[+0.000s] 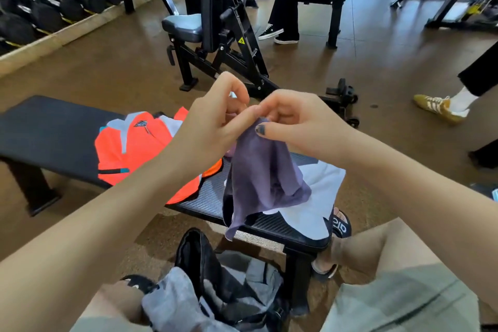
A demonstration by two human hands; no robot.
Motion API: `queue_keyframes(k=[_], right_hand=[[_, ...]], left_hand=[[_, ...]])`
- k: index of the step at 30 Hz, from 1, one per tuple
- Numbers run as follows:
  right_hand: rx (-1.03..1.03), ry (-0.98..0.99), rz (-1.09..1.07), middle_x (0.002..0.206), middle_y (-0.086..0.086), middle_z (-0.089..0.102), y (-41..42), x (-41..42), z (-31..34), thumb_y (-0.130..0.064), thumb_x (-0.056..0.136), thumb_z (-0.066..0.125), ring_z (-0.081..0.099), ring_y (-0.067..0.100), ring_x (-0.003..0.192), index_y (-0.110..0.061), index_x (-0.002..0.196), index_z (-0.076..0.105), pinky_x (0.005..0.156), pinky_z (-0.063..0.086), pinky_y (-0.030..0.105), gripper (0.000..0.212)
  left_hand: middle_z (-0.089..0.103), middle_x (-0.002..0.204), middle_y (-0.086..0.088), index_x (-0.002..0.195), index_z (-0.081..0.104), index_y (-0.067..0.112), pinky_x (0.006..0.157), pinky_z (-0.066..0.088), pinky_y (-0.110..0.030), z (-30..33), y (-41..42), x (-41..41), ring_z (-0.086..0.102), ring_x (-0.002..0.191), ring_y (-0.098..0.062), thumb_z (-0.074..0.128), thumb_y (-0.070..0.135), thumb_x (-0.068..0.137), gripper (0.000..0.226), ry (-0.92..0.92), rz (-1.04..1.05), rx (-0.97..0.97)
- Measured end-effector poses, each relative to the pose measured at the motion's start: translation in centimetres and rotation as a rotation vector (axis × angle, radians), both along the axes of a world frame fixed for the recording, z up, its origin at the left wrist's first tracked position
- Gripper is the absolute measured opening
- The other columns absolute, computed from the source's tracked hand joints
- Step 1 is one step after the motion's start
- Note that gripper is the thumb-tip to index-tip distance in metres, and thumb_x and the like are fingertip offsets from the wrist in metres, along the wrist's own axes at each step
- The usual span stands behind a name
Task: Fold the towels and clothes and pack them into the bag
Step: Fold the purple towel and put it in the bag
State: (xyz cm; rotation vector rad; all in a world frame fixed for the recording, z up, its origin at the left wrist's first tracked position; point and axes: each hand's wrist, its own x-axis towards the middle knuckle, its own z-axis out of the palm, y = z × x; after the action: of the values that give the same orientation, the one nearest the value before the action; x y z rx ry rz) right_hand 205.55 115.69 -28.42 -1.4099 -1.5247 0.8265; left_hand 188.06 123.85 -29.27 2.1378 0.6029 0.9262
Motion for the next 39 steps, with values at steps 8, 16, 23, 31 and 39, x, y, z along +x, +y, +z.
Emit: queue_keyframes(k=[8,16,23,31,39], right_hand=[[0.043,-0.044,-0.078,0.085,0.007,0.062,0.2,0.8,0.3,0.005,0.088,0.068,0.056,0.015,0.072,-0.009,0.089,0.060,0.069,0.048,0.032,0.016],[0.147,-0.243,-0.040,0.082,0.005,0.069,0.4,0.7,1.8,-0.007,0.088,0.065,0.064,0.032,0.076,-0.015,0.089,0.072,0.069,0.054,0.040,0.012],[0.220,-0.221,-0.061,0.087,0.006,0.071,0.3,1.3,2.4,-0.003,0.086,0.062,0.066,0.033,0.084,-0.013,0.092,0.072,0.077,0.055,0.045,0.016],[0.341,-0.240,-0.209,0.084,0.006,0.070,0.6,2.9,3.9,-0.006,0.087,0.062,0.061,0.016,0.072,-0.013,0.090,0.071,0.066,0.045,0.024,0.011],[0.262,-0.229,-0.477,0.084,0.011,0.070,0.1,8.4,2.2,-0.007,0.087,0.067,0.058,0.010,0.074,-0.016,0.089,0.072,0.069,0.047,0.029,0.011]], left_hand=[[0.050,0.080,0.013,0.100,0.046,0.014,0.067,0.039,-0.017,-2.4,-1.0,-1.3,0.048,0.069,-0.006,0.062,0.004,0.096,0.020,0.037,-0.073,-0.117],[0.063,0.086,0.009,0.100,0.052,0.015,0.069,0.049,-0.022,-1.9,-1.0,-1.0,0.063,0.077,-0.010,0.063,0.002,0.096,0.017,0.011,-0.051,0.062],[0.060,0.084,0.004,0.101,0.055,0.018,0.070,0.052,-0.047,-4.0,-0.1,-1.9,0.061,0.078,-0.026,0.056,0.017,0.093,0.008,0.203,0.019,0.350],[0.037,0.082,0.006,0.085,0.025,0.028,0.054,0.045,-0.047,-7.9,0.0,-2.7,0.049,0.072,-0.031,0.037,0.031,0.094,0.016,0.451,0.063,0.477],[0.040,0.089,0.011,0.088,0.042,0.027,0.060,0.048,-0.043,-7.3,2.6,-5.8,0.050,0.080,-0.017,0.034,0.047,0.100,0.025,0.520,0.057,0.462]])
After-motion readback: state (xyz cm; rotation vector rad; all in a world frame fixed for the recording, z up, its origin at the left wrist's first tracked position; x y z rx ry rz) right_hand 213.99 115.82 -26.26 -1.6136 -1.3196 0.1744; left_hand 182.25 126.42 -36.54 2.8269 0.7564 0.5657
